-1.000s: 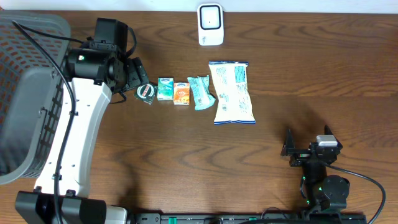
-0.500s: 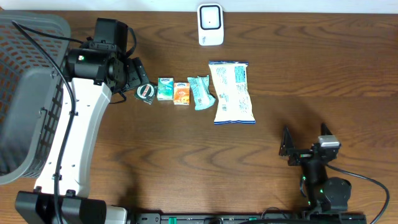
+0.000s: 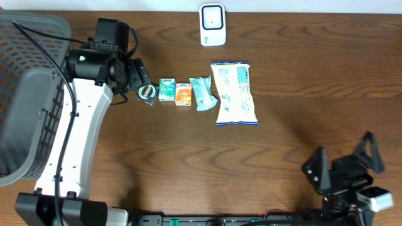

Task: Scan the item barcode
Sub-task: 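Swing the right gripper over and grasp the white-and-blue bag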

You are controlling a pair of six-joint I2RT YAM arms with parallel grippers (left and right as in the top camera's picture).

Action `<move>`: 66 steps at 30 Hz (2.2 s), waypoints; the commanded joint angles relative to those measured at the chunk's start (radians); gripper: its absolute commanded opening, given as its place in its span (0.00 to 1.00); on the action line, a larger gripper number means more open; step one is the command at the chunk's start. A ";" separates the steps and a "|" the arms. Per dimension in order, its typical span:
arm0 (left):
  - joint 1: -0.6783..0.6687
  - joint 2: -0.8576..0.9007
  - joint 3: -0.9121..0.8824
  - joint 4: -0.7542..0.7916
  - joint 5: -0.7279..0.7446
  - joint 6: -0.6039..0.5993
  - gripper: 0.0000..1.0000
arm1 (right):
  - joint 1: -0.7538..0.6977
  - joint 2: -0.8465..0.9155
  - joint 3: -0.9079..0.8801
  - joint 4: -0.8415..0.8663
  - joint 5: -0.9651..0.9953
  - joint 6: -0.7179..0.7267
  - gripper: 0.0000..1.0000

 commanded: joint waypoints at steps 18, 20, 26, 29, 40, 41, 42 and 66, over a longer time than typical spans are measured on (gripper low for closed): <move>0.002 0.003 0.009 -0.003 -0.009 -0.013 0.98 | 0.006 0.946 1.071 -0.832 -0.486 -0.424 0.99; 0.002 0.003 0.009 -0.003 -0.009 -0.013 0.98 | 0.006 1.052 1.193 -1.008 -0.505 -0.438 0.99; 0.002 0.003 0.009 -0.003 -0.009 -0.013 0.98 | 0.006 1.302 1.368 -1.333 -0.697 -0.442 0.99; 0.002 0.003 0.009 -0.003 -0.009 -0.013 0.98 | 0.007 1.378 1.368 -1.437 -0.868 -0.442 0.99; 0.002 0.003 0.009 -0.003 -0.009 -0.013 0.98 | 0.039 1.645 1.367 -1.596 -0.636 -0.298 0.99; 0.002 0.003 0.009 -0.003 -0.009 -0.013 0.98 | 0.044 1.671 1.367 -1.596 -0.597 -0.272 0.99; 0.002 0.003 0.009 -0.003 -0.009 -0.013 0.98 | 0.050 1.703 1.367 -1.595 -0.573 -0.249 0.99; 0.002 0.003 0.009 -0.003 -0.009 -0.013 0.98 | 0.133 2.189 1.367 -1.457 -0.607 -0.225 0.84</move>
